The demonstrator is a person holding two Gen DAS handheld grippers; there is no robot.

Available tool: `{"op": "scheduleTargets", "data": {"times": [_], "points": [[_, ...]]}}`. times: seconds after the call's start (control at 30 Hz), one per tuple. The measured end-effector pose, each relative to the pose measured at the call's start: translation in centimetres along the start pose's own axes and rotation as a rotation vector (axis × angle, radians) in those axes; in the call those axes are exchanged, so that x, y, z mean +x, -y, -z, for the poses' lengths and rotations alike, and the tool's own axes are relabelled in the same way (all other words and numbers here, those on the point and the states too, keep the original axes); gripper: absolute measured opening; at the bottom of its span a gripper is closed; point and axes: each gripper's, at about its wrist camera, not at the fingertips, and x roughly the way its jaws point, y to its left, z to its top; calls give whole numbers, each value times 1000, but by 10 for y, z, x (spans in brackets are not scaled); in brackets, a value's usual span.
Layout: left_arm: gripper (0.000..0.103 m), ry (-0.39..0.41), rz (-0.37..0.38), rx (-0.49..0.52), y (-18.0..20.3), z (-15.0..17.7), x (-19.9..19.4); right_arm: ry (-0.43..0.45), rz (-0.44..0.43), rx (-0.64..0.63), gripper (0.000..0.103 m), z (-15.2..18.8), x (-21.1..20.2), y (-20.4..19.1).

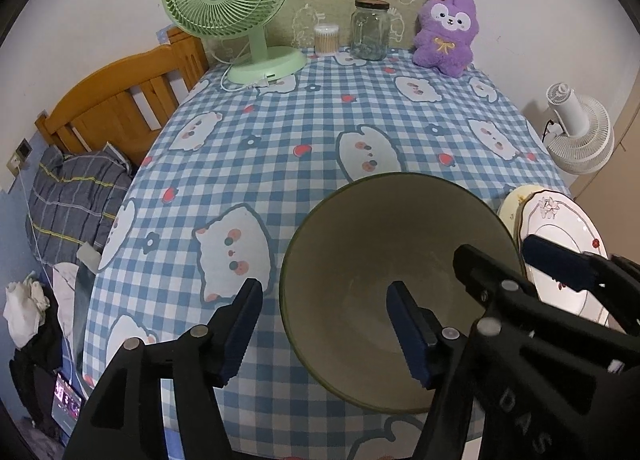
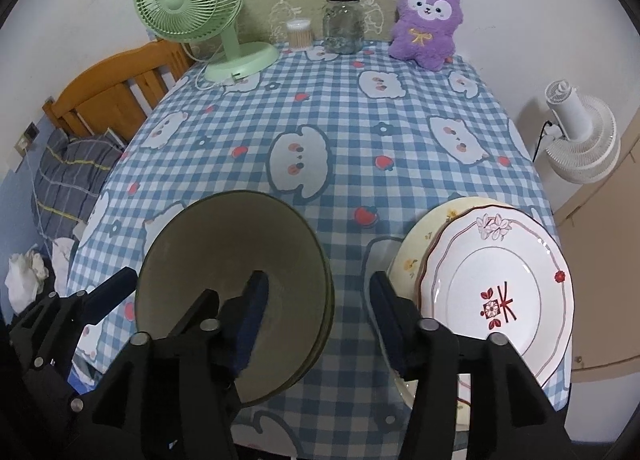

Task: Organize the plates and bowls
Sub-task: 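Close both grippers on the rim of the nested bowl stack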

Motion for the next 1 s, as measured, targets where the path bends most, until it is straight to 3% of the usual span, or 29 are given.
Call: {"op": "scheduleTargets", "data": {"times": [0.33, 0.87, 1.0], "points": [[69, -48, 56, 26, 3, -2, 25, -77, -18, 53, 57, -3, 32, 8], [69, -76, 136, 47, -3, -8, 48, -84, -24, 80, 57, -7, 52, 6], [63, -73, 163, 68, -4, -9, 48, -93, -18, 102, 56, -8, 53, 4]]}}
